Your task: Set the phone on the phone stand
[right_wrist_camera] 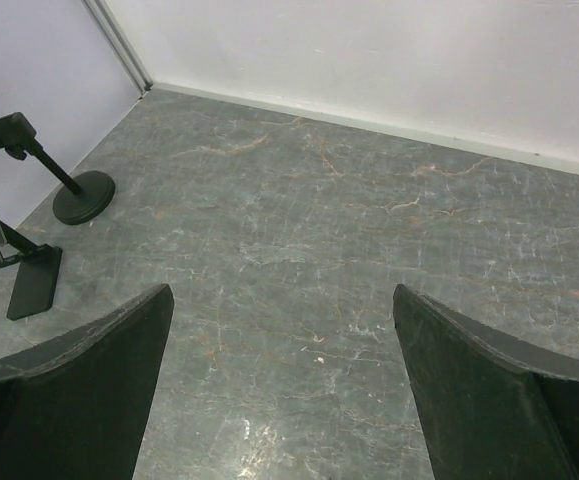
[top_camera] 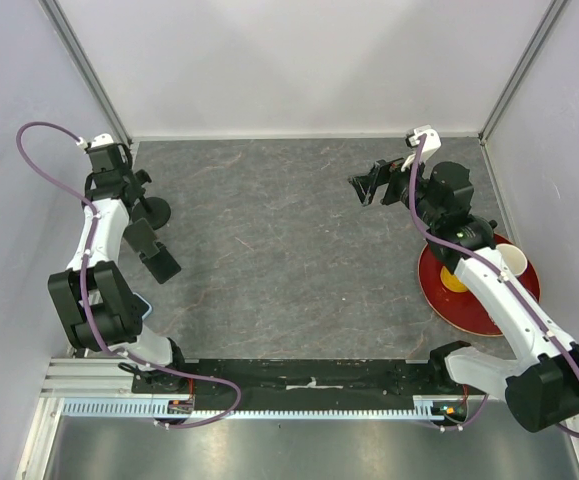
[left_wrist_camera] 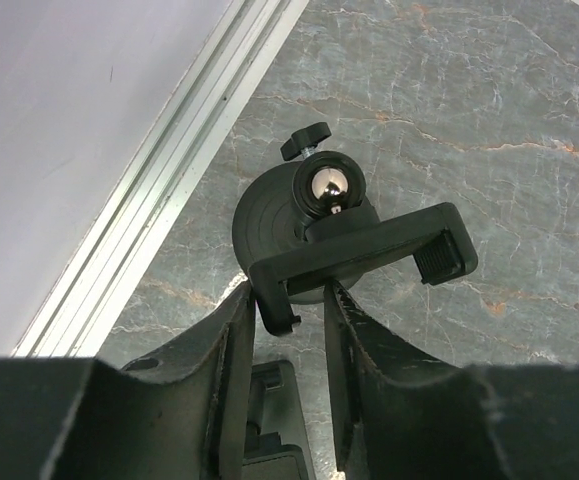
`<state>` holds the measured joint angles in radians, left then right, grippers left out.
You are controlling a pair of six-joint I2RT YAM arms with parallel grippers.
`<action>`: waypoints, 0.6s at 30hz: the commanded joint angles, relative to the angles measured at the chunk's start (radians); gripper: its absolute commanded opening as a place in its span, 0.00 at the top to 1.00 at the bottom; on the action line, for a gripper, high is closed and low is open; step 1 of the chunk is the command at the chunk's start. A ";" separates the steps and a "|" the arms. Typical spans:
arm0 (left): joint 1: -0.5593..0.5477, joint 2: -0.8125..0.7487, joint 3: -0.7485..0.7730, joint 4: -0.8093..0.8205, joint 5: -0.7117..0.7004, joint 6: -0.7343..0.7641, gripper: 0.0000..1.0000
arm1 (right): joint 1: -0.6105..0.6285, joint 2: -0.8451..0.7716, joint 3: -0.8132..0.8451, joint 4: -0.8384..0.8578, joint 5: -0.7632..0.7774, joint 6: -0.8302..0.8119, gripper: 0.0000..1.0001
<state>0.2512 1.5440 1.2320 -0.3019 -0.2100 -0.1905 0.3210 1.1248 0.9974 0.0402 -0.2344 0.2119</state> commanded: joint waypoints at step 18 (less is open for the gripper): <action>-0.197 -0.033 0.081 -0.045 -0.072 0.017 0.98 | 0.003 0.050 0.041 0.032 0.000 -0.005 0.02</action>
<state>0.1631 1.5551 1.2591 -0.3214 -0.3103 -0.1623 0.3210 1.1481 0.9977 0.0437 -0.2348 0.2123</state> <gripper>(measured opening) 0.075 0.982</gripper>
